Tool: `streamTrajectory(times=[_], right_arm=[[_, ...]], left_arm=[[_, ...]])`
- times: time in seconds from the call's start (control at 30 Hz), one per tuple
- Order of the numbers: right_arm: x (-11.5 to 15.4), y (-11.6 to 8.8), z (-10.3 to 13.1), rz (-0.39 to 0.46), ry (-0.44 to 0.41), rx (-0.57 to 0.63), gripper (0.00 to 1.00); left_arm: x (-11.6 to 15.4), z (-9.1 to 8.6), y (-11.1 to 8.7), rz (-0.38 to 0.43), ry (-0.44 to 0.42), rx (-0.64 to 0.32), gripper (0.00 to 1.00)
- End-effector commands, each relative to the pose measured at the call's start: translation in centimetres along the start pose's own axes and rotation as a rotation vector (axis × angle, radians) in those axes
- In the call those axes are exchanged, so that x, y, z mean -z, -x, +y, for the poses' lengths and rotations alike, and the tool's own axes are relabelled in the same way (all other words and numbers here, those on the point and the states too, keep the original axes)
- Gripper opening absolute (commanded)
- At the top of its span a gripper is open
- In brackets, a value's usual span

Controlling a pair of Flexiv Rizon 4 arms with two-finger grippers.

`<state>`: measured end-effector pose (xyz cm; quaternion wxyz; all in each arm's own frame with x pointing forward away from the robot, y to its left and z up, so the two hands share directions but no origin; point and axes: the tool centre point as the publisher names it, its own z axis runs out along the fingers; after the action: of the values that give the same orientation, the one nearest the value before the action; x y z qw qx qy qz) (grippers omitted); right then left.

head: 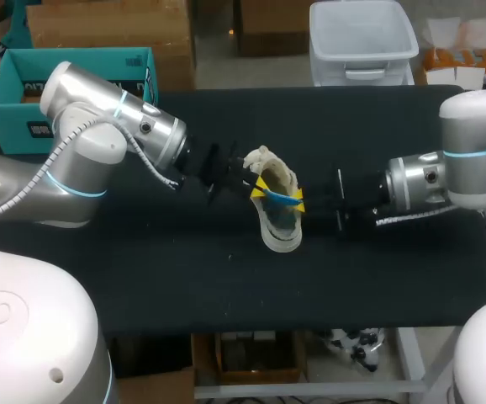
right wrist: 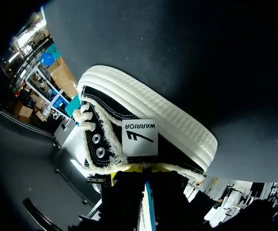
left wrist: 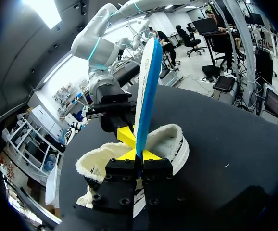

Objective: Open the shoe tongue, take the insole out of the shoe, put the insole back into the shoe, and pack the shoe into the shoebox

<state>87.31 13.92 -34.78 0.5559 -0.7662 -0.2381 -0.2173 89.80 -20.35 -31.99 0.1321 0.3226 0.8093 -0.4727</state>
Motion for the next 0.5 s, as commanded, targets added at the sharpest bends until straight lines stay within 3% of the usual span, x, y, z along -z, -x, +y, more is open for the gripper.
streamTrajectory(times=[0.03,0.4,0.43,0.47,0.5], right_arm=[[-0.74,-0.19,0.9,0.0,-0.022,0.002,0.0],[-0.15,-0.74,0.75,-0.017,0.026,0.011,0.0],[-0.15,-0.76,0.78,-0.018,0.028,0.011,0.0],[-0.14,-0.78,0.8,-0.019,0.03,0.011,0.0],[-0.13,-0.79,0.81,-0.019,0.031,0.012,0.0]], left_arm=[[-0.82,0.68,0.28,0.008,-0.002,0.005,0.0],[-0.38,0.61,-0.51,0.031,0.005,-0.009,0.0],[-0.32,0.47,-0.54,0.035,0.003,-0.006,0.15],[-0.24,0.28,-0.59,0.036,-0.003,-0.006,0.38],[-0.14,-0.01,-0.68,0.037,-0.012,-0.009,0.54]])
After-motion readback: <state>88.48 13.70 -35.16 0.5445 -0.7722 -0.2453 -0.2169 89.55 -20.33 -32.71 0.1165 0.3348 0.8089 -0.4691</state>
